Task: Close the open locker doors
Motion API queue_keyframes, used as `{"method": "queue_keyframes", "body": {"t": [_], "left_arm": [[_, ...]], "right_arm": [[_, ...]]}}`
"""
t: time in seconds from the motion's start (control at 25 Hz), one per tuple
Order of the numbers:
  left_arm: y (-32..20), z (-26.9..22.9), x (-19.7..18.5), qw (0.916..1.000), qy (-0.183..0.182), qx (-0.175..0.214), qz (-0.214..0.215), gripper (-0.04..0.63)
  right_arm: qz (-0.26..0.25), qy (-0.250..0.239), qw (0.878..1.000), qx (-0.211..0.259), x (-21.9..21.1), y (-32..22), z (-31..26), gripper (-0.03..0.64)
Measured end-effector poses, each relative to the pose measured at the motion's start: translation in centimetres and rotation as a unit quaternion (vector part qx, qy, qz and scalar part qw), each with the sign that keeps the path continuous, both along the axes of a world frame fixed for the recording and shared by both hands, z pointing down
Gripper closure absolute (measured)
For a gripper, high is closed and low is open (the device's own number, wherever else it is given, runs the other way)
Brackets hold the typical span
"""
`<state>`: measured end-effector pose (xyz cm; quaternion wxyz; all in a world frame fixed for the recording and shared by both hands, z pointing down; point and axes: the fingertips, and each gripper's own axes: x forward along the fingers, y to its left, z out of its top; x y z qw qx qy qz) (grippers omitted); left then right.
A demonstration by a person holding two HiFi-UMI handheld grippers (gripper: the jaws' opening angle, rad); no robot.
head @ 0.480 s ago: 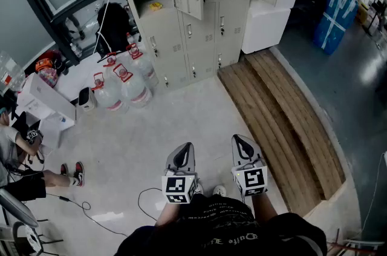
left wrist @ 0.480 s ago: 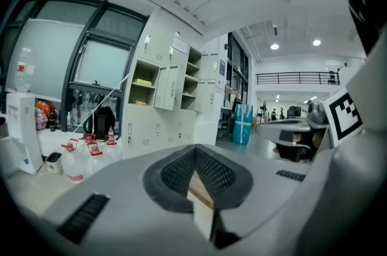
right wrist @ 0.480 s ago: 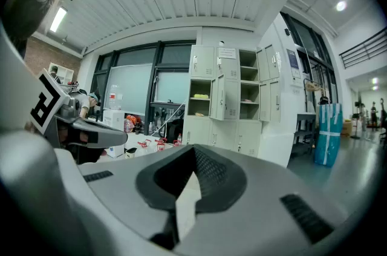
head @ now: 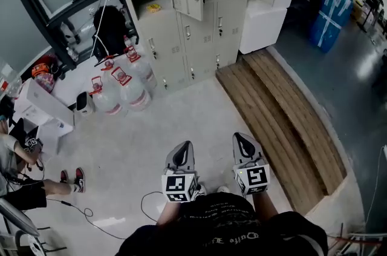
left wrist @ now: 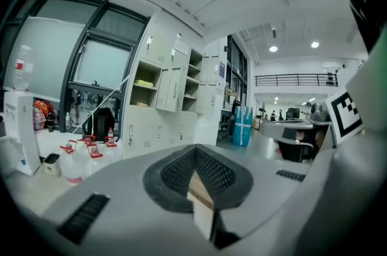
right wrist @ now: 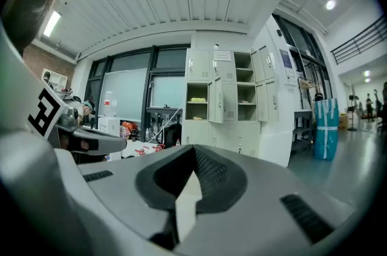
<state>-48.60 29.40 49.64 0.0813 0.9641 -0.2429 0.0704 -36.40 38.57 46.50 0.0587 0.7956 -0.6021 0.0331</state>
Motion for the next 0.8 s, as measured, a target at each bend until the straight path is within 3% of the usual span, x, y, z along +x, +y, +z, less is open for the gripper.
{"method": "queue_keyframes", "body": {"t": [0.44, 0.8], "left_arm": [[-4.2, 1.7, -0.3, 0.9997, -0.005, -0.022, -0.009, 0.588], [-7.9, 2.7, 5.9, 0.9995, -0.013, -0.022, -0.018, 0.588]], "right_arm": [[0.017, -0.011, 1.000, -0.018, 0.0, -2.4, 1.9, 0.611], [-0.003, -0.017, 0.999, -0.032, 6.6, -7.4, 3.7, 0.611]]}}
